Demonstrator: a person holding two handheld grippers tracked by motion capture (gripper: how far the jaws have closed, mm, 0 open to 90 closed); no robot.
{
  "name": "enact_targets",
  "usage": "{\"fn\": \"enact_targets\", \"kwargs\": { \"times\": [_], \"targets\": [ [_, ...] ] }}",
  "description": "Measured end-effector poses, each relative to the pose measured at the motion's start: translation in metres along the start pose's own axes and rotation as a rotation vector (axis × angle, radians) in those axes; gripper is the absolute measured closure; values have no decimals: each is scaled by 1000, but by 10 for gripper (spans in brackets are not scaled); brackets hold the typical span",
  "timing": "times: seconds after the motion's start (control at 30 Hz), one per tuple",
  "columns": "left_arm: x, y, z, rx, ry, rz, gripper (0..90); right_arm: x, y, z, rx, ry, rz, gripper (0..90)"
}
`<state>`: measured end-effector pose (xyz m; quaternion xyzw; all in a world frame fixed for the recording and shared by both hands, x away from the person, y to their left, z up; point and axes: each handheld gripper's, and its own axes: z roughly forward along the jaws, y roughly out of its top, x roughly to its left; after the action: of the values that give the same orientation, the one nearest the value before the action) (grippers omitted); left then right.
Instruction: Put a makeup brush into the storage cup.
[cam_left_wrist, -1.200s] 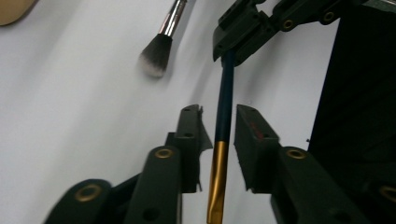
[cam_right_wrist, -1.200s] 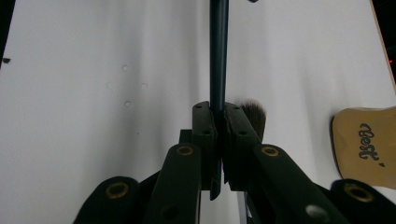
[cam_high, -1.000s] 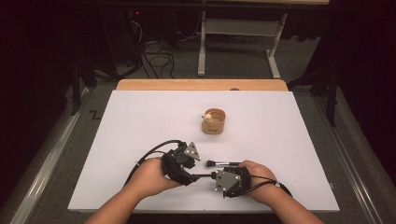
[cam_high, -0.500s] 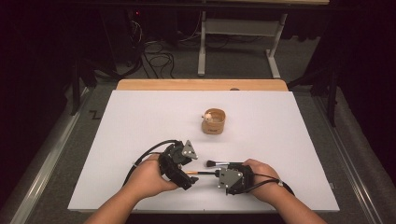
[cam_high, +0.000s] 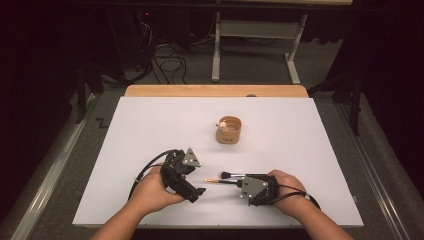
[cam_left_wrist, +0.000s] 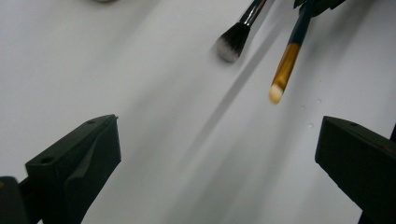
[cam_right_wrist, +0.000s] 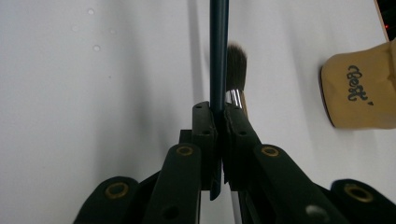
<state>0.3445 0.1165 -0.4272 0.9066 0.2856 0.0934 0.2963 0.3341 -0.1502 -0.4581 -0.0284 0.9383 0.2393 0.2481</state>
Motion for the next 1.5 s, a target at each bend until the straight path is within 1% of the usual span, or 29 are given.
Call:
{"fn": "enact_targets", "kwargs": {
  "times": [0.13, 0.17, 0.2, 0.27, 0.37, 0.53, 0.57, 0.6, 0.63, 0.7, 0.8, 0.9, 1.07, 1.1, 1.13, 1.23, 1.27, 1.37, 1.43, 1.5],
  "targets": [
    [6, -10, 0, -33, 8, -34, 7, -1, -5, -2, 5, -7, 9, 864],
    [7, -13, 0, -38, 14, -38, 7, -1, -6, -2, 5, -6, 12, 864],
    [8, -15, -1, -47, 23, -42, 7, -1, -7, -3, 6, -7, 26, 863],
    [10, -20, -2, -71, 46, -57, 7, -2, -9, -4, 0, -13, 28, 864],
    [13, -27, -2, -99, 63, -82, 7, -2, -12, -6, 1, -16, 54, 863],
    [20, -40, -1, -143, 85, -127, 7, -4, -17, -7, -9, -25, 77, 864],
    [22, -44, 0, -157, 98, -135, 7, -5, -19, -8, -13, -28, 82, 863],
    [22, -45, 0, -161, 100, -139, 7, -5, -20, -8, -18, -35, 110, 863],
    [23, -48, 1, -166, 108, -144, 9, -4, -21, -8, -19, -37, 118, 863],
    [25, -53, 2, -191, 109, -166, 14, -6, -24, -9, -26, -42, 131, 863],
    [27, -59, 4, -221, 109, -189, 16, -6, -27, -10, -39, -51, 169, 864],
    [28, -65, 5, -263, 101, -221, 20, -6, -31, -10, -48, -64, 192, 863],
    [28, -72, 6, -305, 106, -241, 21, -7, -36, -11, -79, -84, 254, 863],
    [29, -74, 5, -307, 109, -235, 21, -7, -37, -12, -84, -86, 267, 863],
    [29, -74, 5, -314, 112, -237, 21, -7, -39, -12, -95, -95, 292, 863],
    [29, -76, 4, -330, 113, -241, 21, -9, -43, -12, -122, -110, 330, 863],
    [30, -77, 4, -337, 116, -245, 23, -9, -45, -12, -136, -114, 350, 863],
    [29, -79, 4, -355, 119, -251, 29, -9, -49, -13, -162, -130, 384, 863],
    [29, -80, 4, -375, 120, -247, 38, -9, -51, -14, -175, -136, 401, 863],
    [28, -80, 4, -379, 119, -243, 43, -7, -54, -14, -191, -144, 419, 863]
  ]
}}
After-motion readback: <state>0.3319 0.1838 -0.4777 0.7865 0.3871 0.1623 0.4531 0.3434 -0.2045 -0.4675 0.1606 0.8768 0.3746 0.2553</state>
